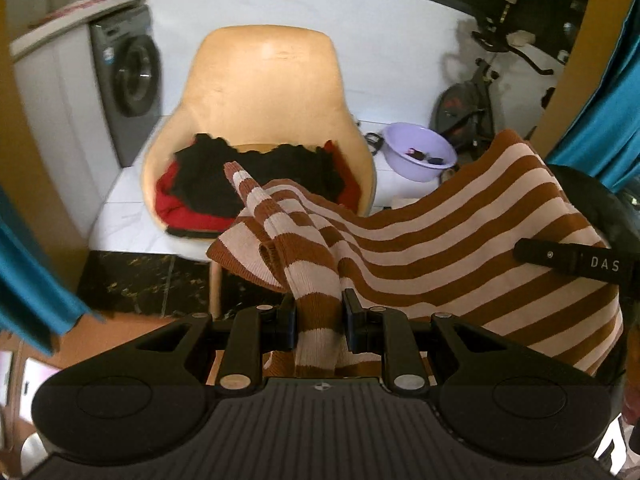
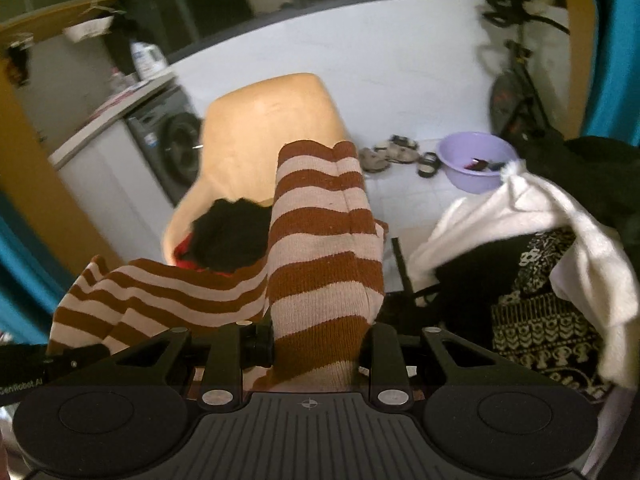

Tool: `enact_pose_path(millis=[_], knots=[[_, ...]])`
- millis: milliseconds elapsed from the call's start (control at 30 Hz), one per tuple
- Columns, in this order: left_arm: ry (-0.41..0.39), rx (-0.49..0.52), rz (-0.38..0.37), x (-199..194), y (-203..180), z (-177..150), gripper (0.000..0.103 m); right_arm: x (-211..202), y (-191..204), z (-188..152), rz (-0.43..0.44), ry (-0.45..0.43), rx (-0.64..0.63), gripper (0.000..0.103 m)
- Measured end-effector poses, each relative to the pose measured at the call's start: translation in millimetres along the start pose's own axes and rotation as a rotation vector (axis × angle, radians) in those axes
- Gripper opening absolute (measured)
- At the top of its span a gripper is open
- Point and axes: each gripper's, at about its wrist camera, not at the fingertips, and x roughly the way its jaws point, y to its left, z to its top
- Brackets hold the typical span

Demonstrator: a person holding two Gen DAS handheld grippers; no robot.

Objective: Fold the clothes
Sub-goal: 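Carry the lifted sweater with both grippers over to the beige chair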

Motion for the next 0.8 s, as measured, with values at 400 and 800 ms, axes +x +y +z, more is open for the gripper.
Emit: enact_pose_path(millis=[400,800], knots=[[0.101,0.069,-0.102,83,140,92,0.022,107,91,44,-0.133,0.041,0.143,0.023],[0.161,0.094,-0.043,169,219,144,0.022,216,163,64,-0.133,0.107,0.097,0.023]])
